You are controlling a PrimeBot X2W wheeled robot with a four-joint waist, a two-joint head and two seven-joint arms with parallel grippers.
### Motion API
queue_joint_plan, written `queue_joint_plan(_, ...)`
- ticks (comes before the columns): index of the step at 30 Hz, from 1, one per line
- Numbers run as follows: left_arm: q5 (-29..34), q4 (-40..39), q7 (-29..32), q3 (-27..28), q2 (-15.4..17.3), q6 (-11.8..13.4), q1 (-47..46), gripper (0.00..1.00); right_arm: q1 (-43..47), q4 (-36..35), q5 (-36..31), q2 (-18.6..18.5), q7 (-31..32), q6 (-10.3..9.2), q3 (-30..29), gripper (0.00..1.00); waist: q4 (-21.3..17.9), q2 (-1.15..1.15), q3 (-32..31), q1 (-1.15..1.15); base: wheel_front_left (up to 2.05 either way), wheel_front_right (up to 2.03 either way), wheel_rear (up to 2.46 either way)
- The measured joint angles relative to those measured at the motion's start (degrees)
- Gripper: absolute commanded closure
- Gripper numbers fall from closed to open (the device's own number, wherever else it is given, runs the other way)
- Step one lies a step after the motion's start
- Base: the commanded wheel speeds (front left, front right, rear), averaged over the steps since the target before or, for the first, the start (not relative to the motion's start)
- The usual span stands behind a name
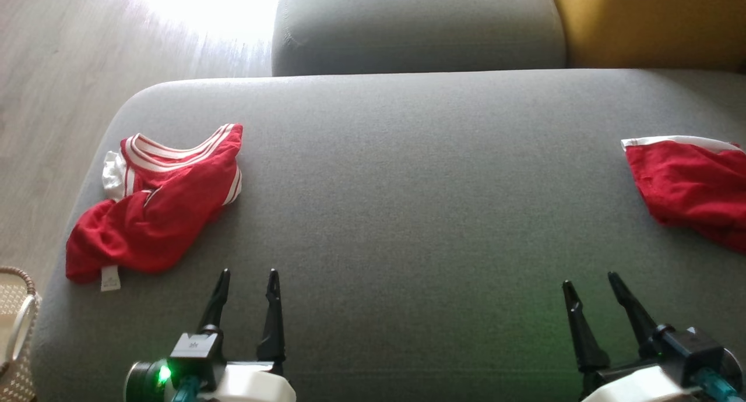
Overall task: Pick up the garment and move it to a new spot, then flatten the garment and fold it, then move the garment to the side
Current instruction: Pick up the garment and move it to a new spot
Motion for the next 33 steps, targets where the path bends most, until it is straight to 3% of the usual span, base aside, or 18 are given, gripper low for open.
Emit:
queue_joint_plan(7,-0.5,-0.2,0.0,-0.2,0.0,0.6,-0.3,0.00,0.2,0.0,0.3,0.0,0.0,0.00,0.9,0.00,3.1,0.00,0.4,0.00,0.00,0.00,0.00)
queue_joint_plan(24,-1.1,-1.3,0.0,-0.2,0.0,1.5,-0.3,0.00,0.9,0.0,1.0,0.0,0.0,0.00,2.1,0.00,16.1,0.00,0.9,0.00,0.00,0.00,0.00)
queue_joint_plan(33,-2.2,-2.4,0.0,-0.2,0.0,2.5,-0.3,0.00,0.9,-0.1,0.4,0.0,0.0,0.00,2.1,0.00,18.0,0.00,2.5,0.00,0.00,0.00,0.00)
